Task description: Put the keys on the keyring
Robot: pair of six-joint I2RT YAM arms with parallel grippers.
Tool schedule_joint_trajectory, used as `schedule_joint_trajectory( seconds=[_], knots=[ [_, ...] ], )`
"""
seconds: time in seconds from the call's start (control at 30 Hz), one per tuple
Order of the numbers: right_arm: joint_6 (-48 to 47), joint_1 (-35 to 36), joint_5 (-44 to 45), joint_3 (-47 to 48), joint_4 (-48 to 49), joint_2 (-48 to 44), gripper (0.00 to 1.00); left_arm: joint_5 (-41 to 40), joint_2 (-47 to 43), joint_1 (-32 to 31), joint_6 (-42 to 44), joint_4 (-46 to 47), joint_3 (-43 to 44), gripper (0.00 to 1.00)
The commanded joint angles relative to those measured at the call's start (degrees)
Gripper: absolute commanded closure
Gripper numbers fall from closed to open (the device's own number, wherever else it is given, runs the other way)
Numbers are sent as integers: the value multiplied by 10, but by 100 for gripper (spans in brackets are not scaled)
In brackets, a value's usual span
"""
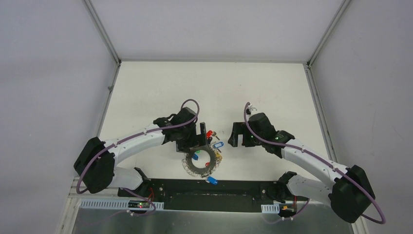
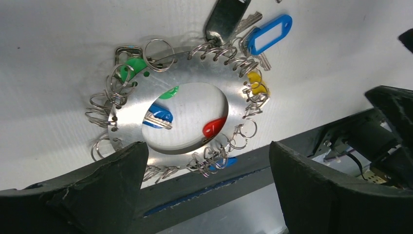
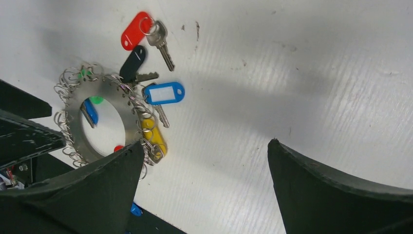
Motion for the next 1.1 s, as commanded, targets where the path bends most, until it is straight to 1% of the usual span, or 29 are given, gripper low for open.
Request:
schedule_joint_trajectory(
  seconds=[0.0, 0.13, 0.27, 0.3, 0.47, 0.6, 0.83, 0.97, 1.07],
  knots=[
    [21, -1, -21, 40, -58, 25, 0, 44, -13, 6, -22, 45, -5, 2],
    [23, -1, -70, 51, -52, 52, 0, 36, -41, 6, -21, 47, -27, 8],
    [24, -1, -121, 73, -52, 98, 3, 26, -82, 7, -21, 47, -58, 21],
    [24, -1, -135, 80, -56, 112, 5, 25, -89, 7, -25, 47, -68, 23],
    [28, 1, -210, 103, -58, 165, 10, 29, -125, 7, -44, 45, -115, 28],
    [31, 17, -228, 117, -66, 181, 12, 30, -153, 6, -66, 44, -148, 31],
    [28, 53, -255, 148, -94, 234, 31, 35, -190, 7, -95, 45, -186, 34],
    [30, 63, -269, 159, -88, 278, 48, 51, -195, 6, -90, 52, -186, 36],
    [31, 64, -275, 170, -80, 308, 54, 66, -194, 6, -74, 57, -182, 39]
  ],
)
